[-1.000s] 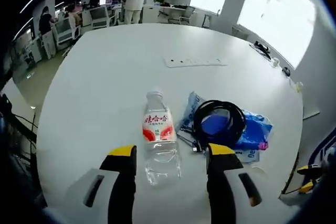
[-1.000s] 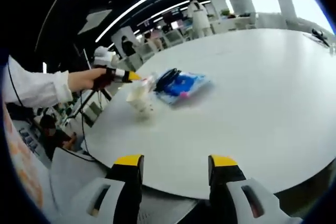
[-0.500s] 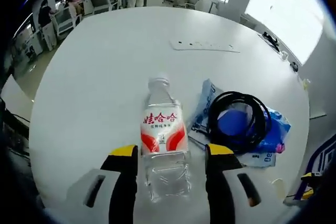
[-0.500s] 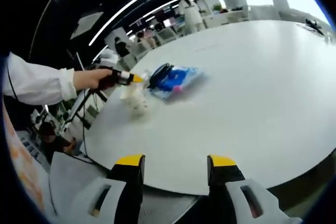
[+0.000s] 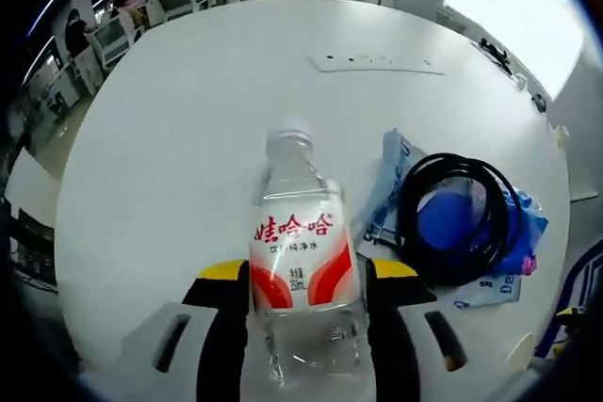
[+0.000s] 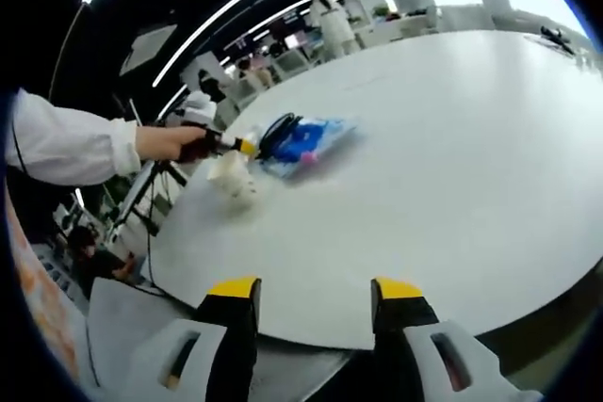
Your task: Arrange the tabletop items into an orderly group along one side of the table until the central work area is clear of visible clutter.
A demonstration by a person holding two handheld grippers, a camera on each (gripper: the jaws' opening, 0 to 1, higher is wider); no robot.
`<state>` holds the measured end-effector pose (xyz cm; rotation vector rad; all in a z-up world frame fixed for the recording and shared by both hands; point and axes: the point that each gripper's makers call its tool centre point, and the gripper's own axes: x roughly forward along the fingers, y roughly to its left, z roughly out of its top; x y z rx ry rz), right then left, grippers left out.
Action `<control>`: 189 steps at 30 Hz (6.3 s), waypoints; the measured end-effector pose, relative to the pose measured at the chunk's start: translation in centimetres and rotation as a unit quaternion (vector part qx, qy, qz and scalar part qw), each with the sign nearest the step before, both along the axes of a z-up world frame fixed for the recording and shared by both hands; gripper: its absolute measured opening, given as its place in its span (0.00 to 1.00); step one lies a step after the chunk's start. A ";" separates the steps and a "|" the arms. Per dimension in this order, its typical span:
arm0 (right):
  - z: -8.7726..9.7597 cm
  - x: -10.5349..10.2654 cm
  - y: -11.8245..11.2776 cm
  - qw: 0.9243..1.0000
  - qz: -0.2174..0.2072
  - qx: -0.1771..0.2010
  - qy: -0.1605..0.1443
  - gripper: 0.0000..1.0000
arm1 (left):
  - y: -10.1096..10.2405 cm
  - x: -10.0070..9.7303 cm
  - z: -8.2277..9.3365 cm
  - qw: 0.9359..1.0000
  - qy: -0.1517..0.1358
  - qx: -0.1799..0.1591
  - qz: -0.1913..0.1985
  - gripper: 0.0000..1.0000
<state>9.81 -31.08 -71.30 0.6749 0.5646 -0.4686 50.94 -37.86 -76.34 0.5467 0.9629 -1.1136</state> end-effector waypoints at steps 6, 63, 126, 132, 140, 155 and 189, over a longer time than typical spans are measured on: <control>-0.2 0.4 0.2 1.000 0.008 0.002 0.001 0.46 | 0.1 0.4 -0.1 1.000 -0.019 0.001 -0.003 0.44; 3.7 0.6 -0.9 0.996 0.042 -0.055 -0.049 0.42 | 11.6 -3.0 17.2 0.950 -0.049 -0.288 0.113 0.38; 22.8 25.5 6.1 0.922 0.301 -0.024 -0.240 0.45 | 14.8 -17.7 21.1 0.924 -0.098 -0.369 -0.009 0.40; 22.0 25.8 6.8 0.922 0.304 -0.014 -0.239 0.42 | 14.8 -18.4 21.0 0.923 -0.098 -0.370 -0.019 0.40; 21.9 25.6 8.0 0.911 0.329 -0.014 -0.248 0.25 | 15.1 -19.1 20.6 0.924 -0.096 -0.368 -0.029 0.40; 21.3 25.6 8.0 0.899 0.368 -0.051 -0.233 0.21 | 17.4 -18.0 18.7 0.931 -0.121 -0.344 -0.028 0.86; 20.3 32.9 3.8 0.863 0.439 -0.119 -0.220 0.22 | 22.3 -18.4 11.8 0.941 -0.188 -0.279 -0.035 0.82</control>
